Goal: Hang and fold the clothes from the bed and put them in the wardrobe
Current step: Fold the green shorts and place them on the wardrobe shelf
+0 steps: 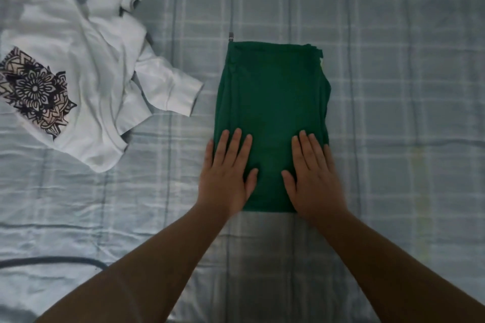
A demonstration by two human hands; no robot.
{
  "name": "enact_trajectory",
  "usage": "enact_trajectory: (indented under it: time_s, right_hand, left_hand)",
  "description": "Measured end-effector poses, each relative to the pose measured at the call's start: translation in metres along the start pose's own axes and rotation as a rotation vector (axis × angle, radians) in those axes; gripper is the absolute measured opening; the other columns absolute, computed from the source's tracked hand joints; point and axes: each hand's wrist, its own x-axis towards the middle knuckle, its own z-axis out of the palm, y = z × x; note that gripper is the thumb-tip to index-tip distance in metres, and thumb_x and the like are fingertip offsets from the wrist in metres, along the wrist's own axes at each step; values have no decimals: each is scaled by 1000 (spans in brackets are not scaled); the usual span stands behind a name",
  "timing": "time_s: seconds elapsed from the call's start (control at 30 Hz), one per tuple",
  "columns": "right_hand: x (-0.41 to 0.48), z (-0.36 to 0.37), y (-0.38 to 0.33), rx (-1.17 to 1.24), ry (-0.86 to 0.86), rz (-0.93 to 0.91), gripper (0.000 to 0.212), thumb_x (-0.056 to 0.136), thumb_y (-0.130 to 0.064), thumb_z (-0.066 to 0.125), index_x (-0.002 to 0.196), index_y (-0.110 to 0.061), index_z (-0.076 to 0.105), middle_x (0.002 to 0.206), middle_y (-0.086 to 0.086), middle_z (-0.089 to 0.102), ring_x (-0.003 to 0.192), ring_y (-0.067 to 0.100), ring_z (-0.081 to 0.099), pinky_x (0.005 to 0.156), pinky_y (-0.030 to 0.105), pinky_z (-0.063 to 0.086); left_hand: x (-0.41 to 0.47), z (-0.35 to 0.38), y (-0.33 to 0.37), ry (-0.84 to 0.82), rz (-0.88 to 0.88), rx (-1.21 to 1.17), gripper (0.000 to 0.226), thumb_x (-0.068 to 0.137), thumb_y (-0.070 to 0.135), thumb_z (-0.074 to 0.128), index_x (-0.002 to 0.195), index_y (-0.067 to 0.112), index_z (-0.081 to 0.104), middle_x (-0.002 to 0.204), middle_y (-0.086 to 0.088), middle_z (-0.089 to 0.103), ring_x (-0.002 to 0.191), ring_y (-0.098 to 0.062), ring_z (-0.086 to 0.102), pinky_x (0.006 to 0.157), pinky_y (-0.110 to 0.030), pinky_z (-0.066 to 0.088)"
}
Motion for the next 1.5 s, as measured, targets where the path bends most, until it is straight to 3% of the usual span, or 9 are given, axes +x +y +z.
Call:
enact_trajectory:
  time_s: [0.1, 0.2, 0.43, 0.57, 0.77, 1.0, 1.17, 1.4, 1.5]
  right_hand:
    - [-10, -15, 0, 22, 72, -31, 67, 101, -42, 33, 157, -8, 19, 164, 11, 16, 152, 27, 11, 121, 54, 14]
    - [-37, -25, 0, 0, 106, -241, 65, 99, -40, 40, 155, -9, 26, 162, 10, 23, 151, 28, 17, 121, 55, 17]
    - [-61, -2, 32, -122, -114, -371, 72, 98, -44, 46, 155, -6, 24, 162, 14, 23, 151, 29, 19, 120, 49, 23]
    - [-57, -3, 29, -125, -93, -362, 67, 97, -32, 47, 154, -5, 25, 161, 15, 26, 149, 30, 24, 119, 48, 25]
    - [-56, -14, 20, -151, -74, -328, 67, 86, -16, 48, 150, -3, 33, 154, 17, 39, 142, 31, 38, 118, 40, 19]
    - [-110, -51, 9, -198, -13, -357, 64, 84, -5, 39, 148, 4, 33, 152, 23, 39, 142, 35, 38, 120, 40, 6]
    - [-179, -26, 1, -185, -237, -422, 64, 86, -8, 29, 149, 4, 30, 154, 23, 36, 141, 36, 38, 117, 45, 11]
    - [-187, -8, -8, -88, -400, -369, 63, 78, -4, 34, 139, 4, 48, 143, 23, 51, 128, 35, 55, 116, 39, 18]
    - [-170, -47, -5, 18, -446, -379, 68, 83, 2, 45, 149, -1, 30, 153, 15, 38, 137, 26, 47, 120, 28, 17]
  left_hand:
    - [-11, -9, 0, 64, 13, -30, 69, 101, 48, 33, 159, 13, 18, 165, -12, 16, 154, -32, 8, 122, -56, 12]
    - [-33, -12, 0, 131, 238, -33, 67, 100, 44, 42, 156, 9, 29, 163, -13, 25, 152, -31, 17, 121, -55, 18]
    - [-53, 9, -32, -75, 460, 93, 71, 101, 56, 31, 158, 15, 19, 165, -6, 20, 153, -23, 13, 123, -44, 15]
    - [-49, 5, -40, -102, 485, 25, 62, 101, 40, 32, 157, 16, 18, 164, -4, 20, 153, -21, 12, 125, -42, 11]
    - [-55, -7, -38, -68, 446, -111, 73, 87, 6, 64, 153, 10, 33, 158, -11, 35, 148, -24, 28, 123, -41, 16]
    - [-107, -36, -33, -35, 546, -134, 62, 91, 18, 47, 152, 10, 34, 159, -8, 33, 149, -23, 25, 125, -40, 11]
    - [-176, -17, -25, -170, 654, -91, 61, 95, 19, 38, 155, 12, 27, 161, -6, 26, 151, -23, 19, 125, -41, 11]
    - [-191, -1, -12, -377, 509, -158, 64, 92, 18, 32, 156, 17, 26, 164, -2, 23, 152, -17, 10, 125, -36, 1]
    - [-182, -31, -14, -377, 449, -366, 59, 94, 9, 48, 152, 16, 38, 160, -2, 35, 149, -16, 26, 125, -35, 15]
